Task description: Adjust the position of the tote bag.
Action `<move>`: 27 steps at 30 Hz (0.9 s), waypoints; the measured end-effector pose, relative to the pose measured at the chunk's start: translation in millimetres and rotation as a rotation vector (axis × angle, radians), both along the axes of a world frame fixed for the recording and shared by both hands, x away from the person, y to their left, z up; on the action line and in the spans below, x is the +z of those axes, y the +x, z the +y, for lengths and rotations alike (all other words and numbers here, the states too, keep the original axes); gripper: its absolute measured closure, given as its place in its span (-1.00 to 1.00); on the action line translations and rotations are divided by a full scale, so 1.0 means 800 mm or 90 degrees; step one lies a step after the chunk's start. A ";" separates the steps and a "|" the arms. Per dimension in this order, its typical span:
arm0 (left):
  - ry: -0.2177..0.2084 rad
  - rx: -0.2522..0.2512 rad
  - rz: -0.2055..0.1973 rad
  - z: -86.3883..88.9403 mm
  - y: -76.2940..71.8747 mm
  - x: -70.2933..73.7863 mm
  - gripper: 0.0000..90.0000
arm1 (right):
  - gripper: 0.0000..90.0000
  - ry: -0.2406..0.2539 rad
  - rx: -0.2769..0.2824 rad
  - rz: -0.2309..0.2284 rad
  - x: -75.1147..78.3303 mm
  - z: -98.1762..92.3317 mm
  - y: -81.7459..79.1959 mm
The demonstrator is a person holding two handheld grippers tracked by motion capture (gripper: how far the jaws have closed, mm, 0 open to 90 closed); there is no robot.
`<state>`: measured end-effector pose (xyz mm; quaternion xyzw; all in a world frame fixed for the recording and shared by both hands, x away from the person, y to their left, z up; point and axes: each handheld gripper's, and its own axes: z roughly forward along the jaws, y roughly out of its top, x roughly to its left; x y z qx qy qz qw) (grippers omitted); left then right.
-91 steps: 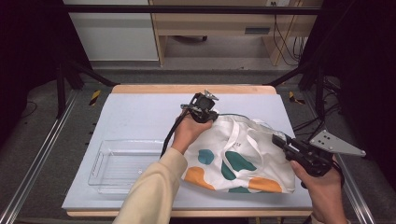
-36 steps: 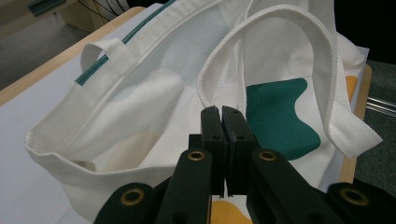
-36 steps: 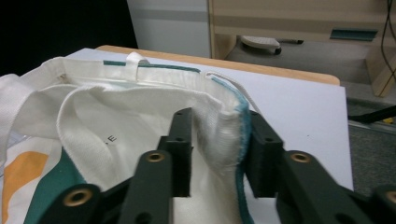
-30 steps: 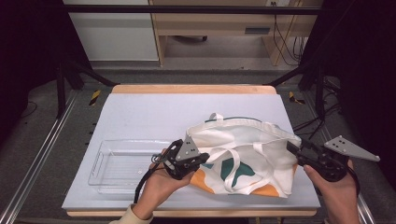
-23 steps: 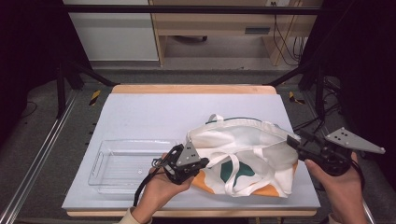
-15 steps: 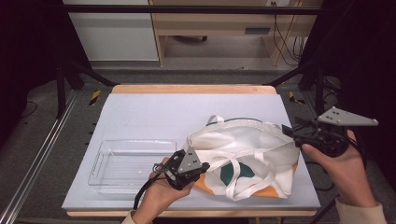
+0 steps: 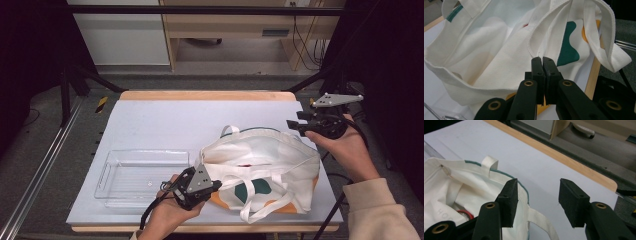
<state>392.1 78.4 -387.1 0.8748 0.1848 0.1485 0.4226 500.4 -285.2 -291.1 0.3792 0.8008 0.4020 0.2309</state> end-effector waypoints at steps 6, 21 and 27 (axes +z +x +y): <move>0.000 -0.001 0.003 0.001 -0.002 -0.002 0.97 | 0.13 -0.035 0.018 0.033 -0.011 0.008 0.015; 0.001 -0.004 0.006 0.003 -0.004 -0.005 0.97 | 0.25 -0.088 0.039 0.115 -0.040 0.030 0.048; -0.002 -0.002 0.005 0.003 -0.005 -0.004 0.97 | 0.52 -0.108 0.049 0.137 -0.052 0.033 0.041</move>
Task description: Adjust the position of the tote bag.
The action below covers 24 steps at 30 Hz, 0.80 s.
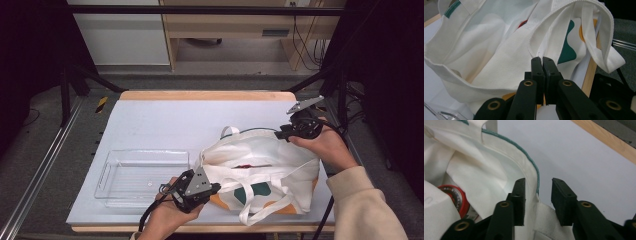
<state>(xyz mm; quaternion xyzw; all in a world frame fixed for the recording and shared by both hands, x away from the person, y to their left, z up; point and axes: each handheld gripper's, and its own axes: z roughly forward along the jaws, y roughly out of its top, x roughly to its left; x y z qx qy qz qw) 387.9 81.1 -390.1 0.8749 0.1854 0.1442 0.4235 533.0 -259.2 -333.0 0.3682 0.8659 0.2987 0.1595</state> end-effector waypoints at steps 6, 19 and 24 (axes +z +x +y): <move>-0.009 0.006 0.000 0.002 -0.001 0.001 0.97 | 0.82 0.014 0.011 -0.007 0.000 0.001 -0.013; -0.041 0.018 0.000 0.010 -0.002 0.010 0.83 | 0.85 0.082 0.039 -0.047 0.005 0.006 -0.056; -0.055 0.016 -0.010 0.012 -0.004 0.019 0.61 | 0.85 0.094 0.045 -0.054 0.003 0.006 -0.069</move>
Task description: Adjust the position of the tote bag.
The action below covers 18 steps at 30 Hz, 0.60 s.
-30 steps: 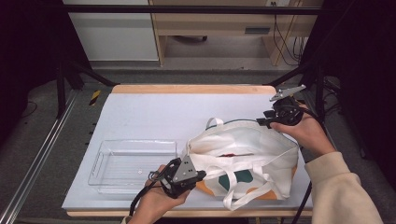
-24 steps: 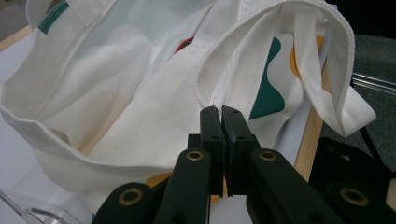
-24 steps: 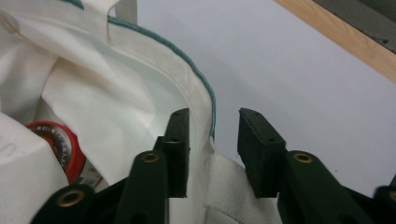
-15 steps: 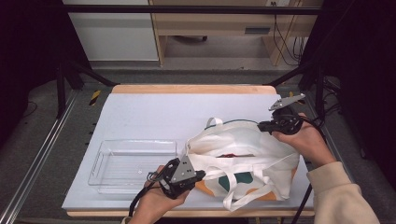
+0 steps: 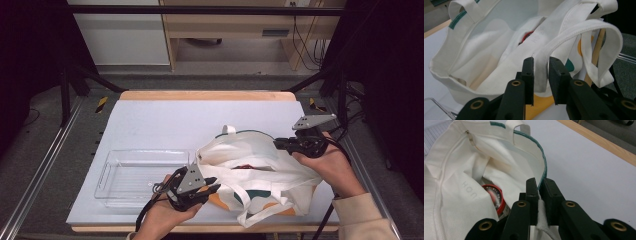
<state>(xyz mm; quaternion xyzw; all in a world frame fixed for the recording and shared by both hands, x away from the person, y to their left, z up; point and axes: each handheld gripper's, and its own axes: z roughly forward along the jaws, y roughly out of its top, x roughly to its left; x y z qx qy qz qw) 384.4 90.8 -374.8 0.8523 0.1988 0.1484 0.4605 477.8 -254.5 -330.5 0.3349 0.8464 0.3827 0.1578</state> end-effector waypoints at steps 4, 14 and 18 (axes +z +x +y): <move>0.002 0.000 -0.011 0.003 -0.007 0.006 0.47 | 0.85 0.005 0.001 -0.006 -0.001 -0.002 -0.003; -0.003 0.022 -0.038 -0.002 0.011 0.031 0.46 | 0.85 0.005 0.006 -0.009 -0.001 -0.001 -0.008; 0.017 0.012 -0.032 -0.022 0.020 0.024 0.46 | 0.85 0.010 0.009 -0.015 -0.001 -0.001 -0.012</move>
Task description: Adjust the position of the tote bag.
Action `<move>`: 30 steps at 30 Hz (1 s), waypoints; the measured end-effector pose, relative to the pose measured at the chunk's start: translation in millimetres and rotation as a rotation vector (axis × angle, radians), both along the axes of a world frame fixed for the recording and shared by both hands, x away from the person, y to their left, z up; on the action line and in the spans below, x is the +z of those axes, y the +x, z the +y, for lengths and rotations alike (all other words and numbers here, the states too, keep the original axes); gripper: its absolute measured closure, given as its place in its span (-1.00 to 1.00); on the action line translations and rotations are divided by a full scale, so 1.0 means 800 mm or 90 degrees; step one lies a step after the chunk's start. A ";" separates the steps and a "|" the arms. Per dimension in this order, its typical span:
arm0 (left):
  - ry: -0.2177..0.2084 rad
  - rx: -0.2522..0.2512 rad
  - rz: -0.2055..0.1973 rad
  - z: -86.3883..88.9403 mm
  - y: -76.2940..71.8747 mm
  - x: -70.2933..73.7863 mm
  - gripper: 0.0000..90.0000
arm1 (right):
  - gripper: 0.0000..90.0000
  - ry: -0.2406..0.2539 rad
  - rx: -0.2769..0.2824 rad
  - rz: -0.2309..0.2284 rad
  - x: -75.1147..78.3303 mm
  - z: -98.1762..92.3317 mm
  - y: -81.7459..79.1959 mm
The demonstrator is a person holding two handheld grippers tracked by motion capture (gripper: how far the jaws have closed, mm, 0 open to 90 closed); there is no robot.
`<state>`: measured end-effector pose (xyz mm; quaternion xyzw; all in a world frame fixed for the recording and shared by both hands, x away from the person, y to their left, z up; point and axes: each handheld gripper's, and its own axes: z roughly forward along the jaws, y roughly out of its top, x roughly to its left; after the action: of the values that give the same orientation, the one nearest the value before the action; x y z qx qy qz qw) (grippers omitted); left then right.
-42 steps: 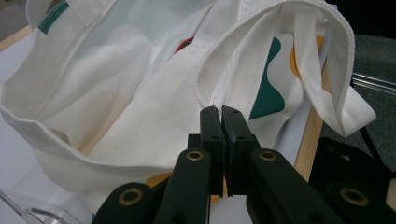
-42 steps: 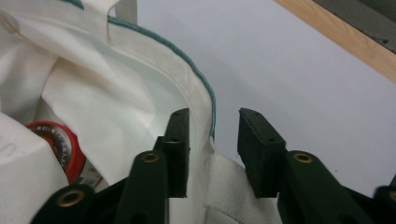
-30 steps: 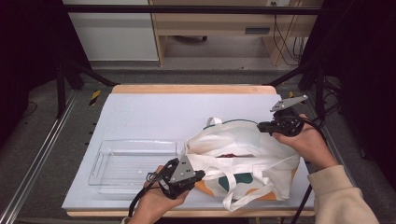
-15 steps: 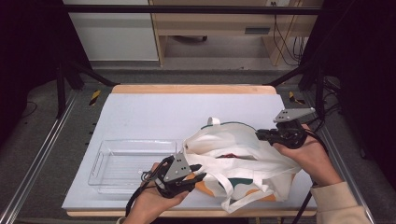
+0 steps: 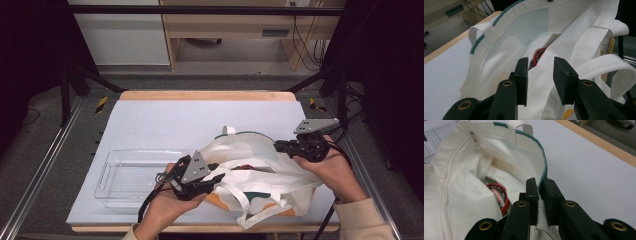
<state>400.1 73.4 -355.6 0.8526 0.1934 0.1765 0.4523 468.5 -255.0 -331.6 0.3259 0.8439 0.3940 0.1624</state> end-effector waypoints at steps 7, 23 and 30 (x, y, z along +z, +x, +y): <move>0.036 -0.024 0.015 -0.014 -0.013 -0.024 0.45 | 0.85 0.011 0.007 -0.005 0.001 -0.001 -0.010; 0.111 -0.027 0.020 -0.052 0.030 -0.032 -0.02 | 0.85 0.016 0.022 -0.014 0.004 0.003 -0.027; 0.129 -0.037 0.027 -0.065 0.039 -0.036 -0.04 | 0.85 0.019 0.023 -0.013 0.006 0.002 -0.028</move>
<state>431.4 21.7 -384.4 0.9025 0.1594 0.1643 0.3648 446.2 -253.6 -326.7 0.3091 0.8419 0.4127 0.1593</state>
